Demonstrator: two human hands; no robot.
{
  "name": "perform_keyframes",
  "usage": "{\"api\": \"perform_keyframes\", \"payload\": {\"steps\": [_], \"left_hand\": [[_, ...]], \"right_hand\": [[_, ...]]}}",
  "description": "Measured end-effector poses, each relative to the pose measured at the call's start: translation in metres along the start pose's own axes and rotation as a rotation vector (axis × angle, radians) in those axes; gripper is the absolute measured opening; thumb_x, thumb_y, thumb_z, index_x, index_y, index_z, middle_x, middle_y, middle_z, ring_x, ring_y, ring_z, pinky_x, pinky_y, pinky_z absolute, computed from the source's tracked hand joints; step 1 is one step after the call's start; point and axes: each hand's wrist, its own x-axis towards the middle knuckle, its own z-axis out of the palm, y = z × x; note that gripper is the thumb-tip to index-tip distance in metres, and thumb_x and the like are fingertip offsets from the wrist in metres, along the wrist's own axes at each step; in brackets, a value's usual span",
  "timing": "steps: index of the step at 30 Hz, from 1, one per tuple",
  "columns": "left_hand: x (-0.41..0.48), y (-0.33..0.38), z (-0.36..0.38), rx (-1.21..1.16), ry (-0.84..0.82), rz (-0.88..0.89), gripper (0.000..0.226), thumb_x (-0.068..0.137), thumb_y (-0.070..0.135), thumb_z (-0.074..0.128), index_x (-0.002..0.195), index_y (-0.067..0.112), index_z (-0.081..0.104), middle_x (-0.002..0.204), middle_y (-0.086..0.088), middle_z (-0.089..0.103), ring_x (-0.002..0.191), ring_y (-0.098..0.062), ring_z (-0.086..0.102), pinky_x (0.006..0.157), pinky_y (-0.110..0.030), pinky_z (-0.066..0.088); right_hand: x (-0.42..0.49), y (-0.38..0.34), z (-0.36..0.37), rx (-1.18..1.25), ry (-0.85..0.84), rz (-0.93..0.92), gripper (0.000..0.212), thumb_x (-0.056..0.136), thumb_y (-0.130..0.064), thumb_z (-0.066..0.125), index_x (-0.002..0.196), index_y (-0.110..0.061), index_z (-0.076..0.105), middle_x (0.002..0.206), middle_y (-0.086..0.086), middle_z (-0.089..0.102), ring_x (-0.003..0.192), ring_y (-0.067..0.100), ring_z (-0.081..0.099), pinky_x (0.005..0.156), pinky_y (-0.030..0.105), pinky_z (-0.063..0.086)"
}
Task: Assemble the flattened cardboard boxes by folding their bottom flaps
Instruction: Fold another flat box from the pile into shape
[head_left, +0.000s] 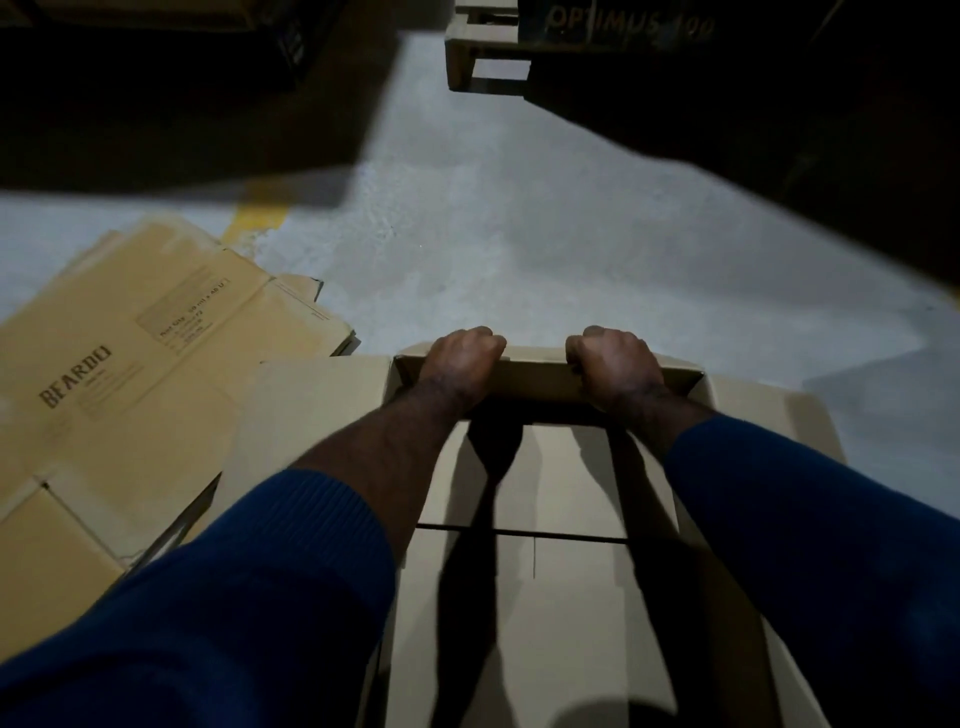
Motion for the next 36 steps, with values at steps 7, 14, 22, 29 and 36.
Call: {"api": "perform_keyframes", "payload": {"steps": [7, 14, 22, 29, 36], "left_hand": [[-0.005, -0.021, -0.007, -0.083, 0.043, 0.041, 0.016, 0.093, 0.019, 0.067, 0.103, 0.007, 0.065, 0.105, -0.011, 0.059, 0.100, -0.031, 0.058, 0.074, -0.039, 0.045], [-0.031, -0.054, -0.004, -0.095, 0.132, -0.095, 0.008, 0.086, 0.007, 0.072, 0.092, 0.006, 0.066, 0.097, -0.010, 0.058, 0.090, -0.027, 0.057, 0.071, -0.038, 0.051], [-0.029, -0.058, -0.004, -0.032, 0.043, -0.150, 0.023, 0.081, -0.002, 0.073, 0.095, 0.011, 0.061, 0.096, -0.009, 0.057, 0.089, -0.025, 0.055, 0.065, -0.036, 0.045], [-0.022, -0.056, -0.008, -0.063, 0.022, -0.215, 0.011, 0.088, -0.002, 0.065, 0.092, 0.008, 0.066, 0.096, -0.011, 0.062, 0.090, -0.027, 0.059, 0.076, -0.038, 0.056], [-0.023, -0.056, -0.006, -0.107, 0.027, -0.247, 0.015, 0.086, -0.003, 0.065, 0.086, 0.011, 0.061, 0.094, -0.008, 0.058, 0.087, -0.024, 0.056, 0.069, -0.034, 0.050]], "right_hand": [[-0.013, 0.035, -0.005, 0.051, 0.052, -0.162, 0.017, 0.090, -0.013, 0.067, 0.107, -0.014, 0.066, 0.106, 0.009, 0.057, 0.096, 0.032, 0.058, 0.069, 0.043, 0.054], [-0.036, 0.071, -0.007, -0.088, 0.036, -0.059, 0.024, 0.088, -0.010, 0.072, 0.111, -0.012, 0.065, 0.104, 0.009, 0.056, 0.096, 0.030, 0.057, 0.062, 0.036, 0.045], [-0.032, 0.059, -0.011, -0.102, -0.038, 0.062, 0.029, 0.089, -0.006, 0.066, 0.117, -0.013, 0.066, 0.109, 0.010, 0.060, 0.099, 0.033, 0.061, 0.070, 0.033, 0.039], [-0.023, 0.061, -0.012, -0.088, -0.076, 0.115, 0.025, 0.090, -0.010, 0.064, 0.112, -0.020, 0.071, 0.112, 0.009, 0.064, 0.100, 0.036, 0.062, 0.079, 0.037, 0.049], [-0.029, 0.061, -0.007, -0.110, -0.032, 0.083, 0.022, 0.092, -0.009, 0.064, 0.113, -0.012, 0.067, 0.106, 0.012, 0.060, 0.093, 0.037, 0.063, 0.072, 0.039, 0.049]]}}
